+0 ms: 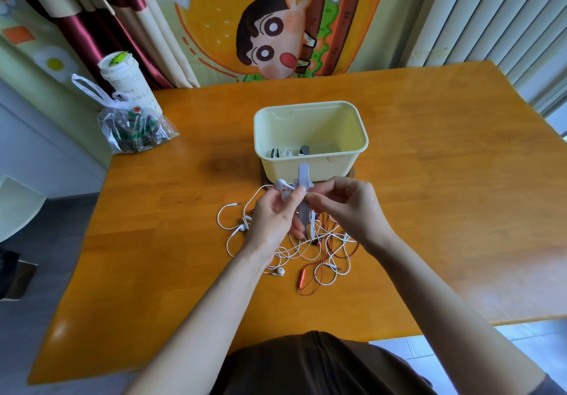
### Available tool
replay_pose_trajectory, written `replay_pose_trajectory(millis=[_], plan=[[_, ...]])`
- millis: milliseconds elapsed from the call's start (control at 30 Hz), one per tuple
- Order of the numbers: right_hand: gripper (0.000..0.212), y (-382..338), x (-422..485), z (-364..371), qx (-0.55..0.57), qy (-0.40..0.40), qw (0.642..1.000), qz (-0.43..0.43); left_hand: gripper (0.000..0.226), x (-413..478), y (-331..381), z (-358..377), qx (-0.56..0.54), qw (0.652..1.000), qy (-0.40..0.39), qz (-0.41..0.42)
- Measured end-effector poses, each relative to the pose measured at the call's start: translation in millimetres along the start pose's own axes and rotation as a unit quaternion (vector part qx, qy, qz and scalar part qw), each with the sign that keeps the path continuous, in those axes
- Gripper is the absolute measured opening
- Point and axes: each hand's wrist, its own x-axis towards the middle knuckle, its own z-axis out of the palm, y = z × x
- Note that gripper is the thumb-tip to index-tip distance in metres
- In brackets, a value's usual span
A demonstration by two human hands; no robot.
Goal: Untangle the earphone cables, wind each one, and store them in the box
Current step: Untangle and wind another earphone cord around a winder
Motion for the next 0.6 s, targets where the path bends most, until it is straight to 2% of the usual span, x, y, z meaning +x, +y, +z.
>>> replay_pose_trajectory(millis=[133,200,300,400,600], plan=[[0.006,0,0,6,0.012,0.011,1.0,0.007,0.014,0,11,1,-0.007,1.0,0.013,0.027],[0.018,-1,1,9,0.034,0.025,0.999,0.005,0.014,0,15,1,-0.014,0.999,0.016,0.038],[0.022,-9,0,8,-0.007,-0.017,0.999,-0.045,0.015,-1,16,2,-0.007,0.999,0.017,0.044],[0.021,-13,0,8,-0.021,-0.008,0.997,-0.073,0.018,0,15,3,-0.019,0.999,0.02,0.044],[0.029,-8,-2,14,0.097,0.015,0.995,-0.034,0.015,0,15,0,-0.03,0.998,0.004,0.057]])
